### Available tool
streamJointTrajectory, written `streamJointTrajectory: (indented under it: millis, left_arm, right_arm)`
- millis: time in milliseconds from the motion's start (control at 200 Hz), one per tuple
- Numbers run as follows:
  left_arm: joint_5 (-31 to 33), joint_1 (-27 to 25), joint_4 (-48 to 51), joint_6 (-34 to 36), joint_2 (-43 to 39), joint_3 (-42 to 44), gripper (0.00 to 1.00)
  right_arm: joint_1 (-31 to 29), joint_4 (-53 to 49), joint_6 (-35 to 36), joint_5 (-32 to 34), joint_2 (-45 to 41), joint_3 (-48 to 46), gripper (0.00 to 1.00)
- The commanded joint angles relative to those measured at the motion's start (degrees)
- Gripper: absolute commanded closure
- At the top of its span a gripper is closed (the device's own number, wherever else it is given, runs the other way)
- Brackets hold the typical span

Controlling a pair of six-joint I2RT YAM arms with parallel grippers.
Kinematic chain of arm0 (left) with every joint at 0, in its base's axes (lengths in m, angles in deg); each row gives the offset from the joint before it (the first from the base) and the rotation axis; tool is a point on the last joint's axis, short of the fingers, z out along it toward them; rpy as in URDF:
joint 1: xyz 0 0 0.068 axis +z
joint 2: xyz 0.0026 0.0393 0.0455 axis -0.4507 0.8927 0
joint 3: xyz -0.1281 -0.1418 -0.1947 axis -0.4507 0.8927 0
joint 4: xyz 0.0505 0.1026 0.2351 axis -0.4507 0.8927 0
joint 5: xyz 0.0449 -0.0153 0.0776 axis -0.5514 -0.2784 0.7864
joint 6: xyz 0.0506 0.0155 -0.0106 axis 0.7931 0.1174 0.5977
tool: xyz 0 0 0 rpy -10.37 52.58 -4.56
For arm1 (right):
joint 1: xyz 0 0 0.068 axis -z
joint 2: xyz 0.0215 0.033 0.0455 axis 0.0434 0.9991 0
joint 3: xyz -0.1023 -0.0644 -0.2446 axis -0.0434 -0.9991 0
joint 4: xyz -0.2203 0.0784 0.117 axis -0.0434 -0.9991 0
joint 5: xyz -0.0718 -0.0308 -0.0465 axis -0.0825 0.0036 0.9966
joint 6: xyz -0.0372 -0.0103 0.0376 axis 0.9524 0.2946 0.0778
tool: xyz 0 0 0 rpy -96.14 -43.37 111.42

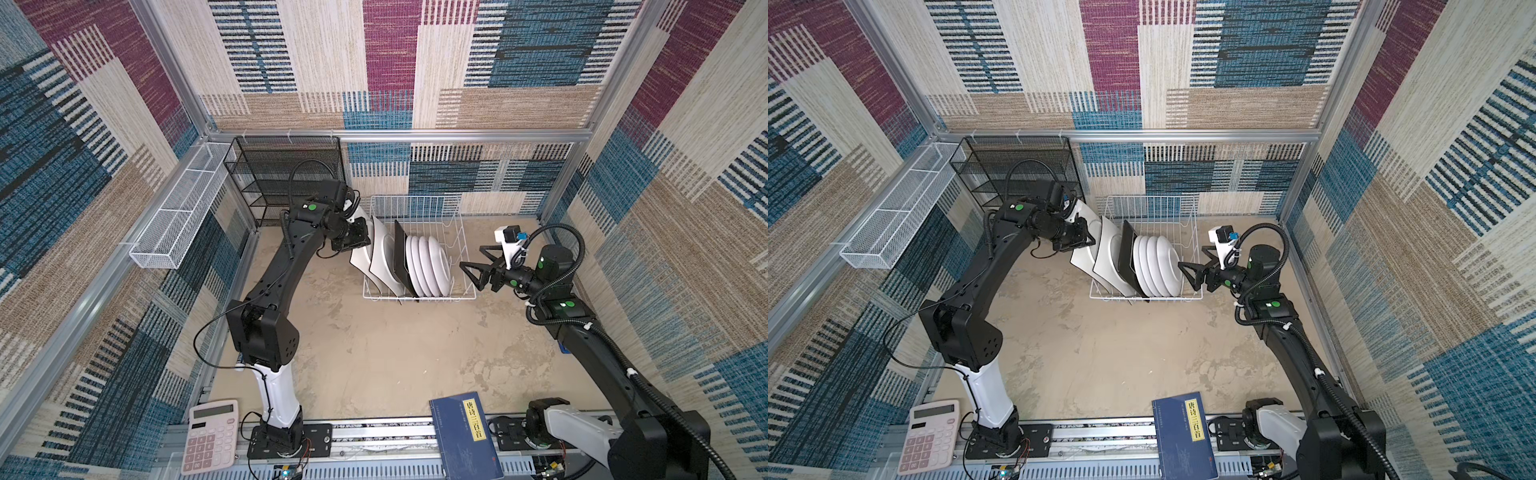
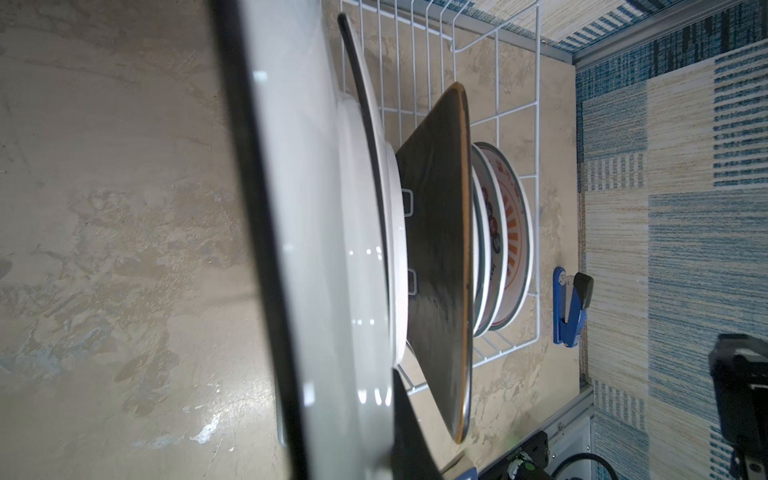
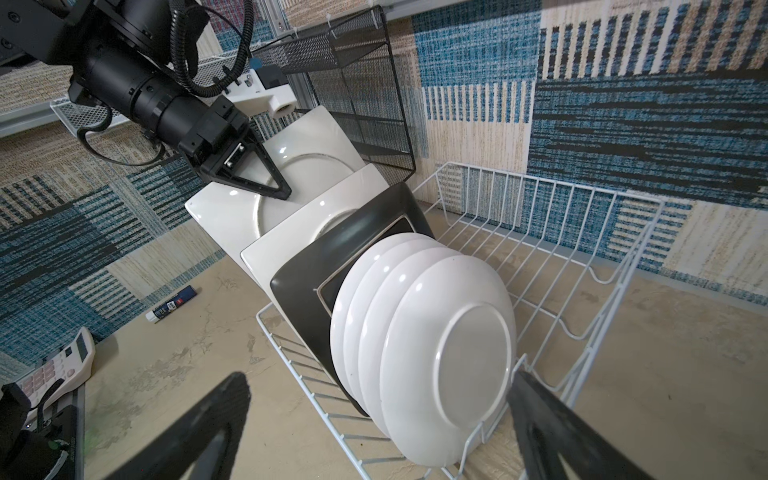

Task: Unload the plates from the dish rack
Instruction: 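Close the left gripper on the rim of the white square plate, then lift the white square plate up out of the rack with the left gripper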

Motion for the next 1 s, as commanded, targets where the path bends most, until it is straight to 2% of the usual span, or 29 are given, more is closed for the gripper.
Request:
streamJointTrajectory:
  millis: [0,691,997]
  left_arm:
    - [4.0,0.4,-0.8,1.1,-2.3,-0.5,1.00]
    - [8.5,2.0,-0.5,1.6,-9.5,-0.4,1.00]
    - [12.5,2.0,-0.7,7.9,-13.1,-3.4,1.00]
  right_arm:
    - [-0.2,1.2,-0.5,0.0,-0.1,0.6,0.01]
    - [-0.3,1.4,-0.9,-0.1,0.4,0.9,0.01]
    - [-0.4,1.9,-1.8,-0.3,1.6,1.1,0.01]
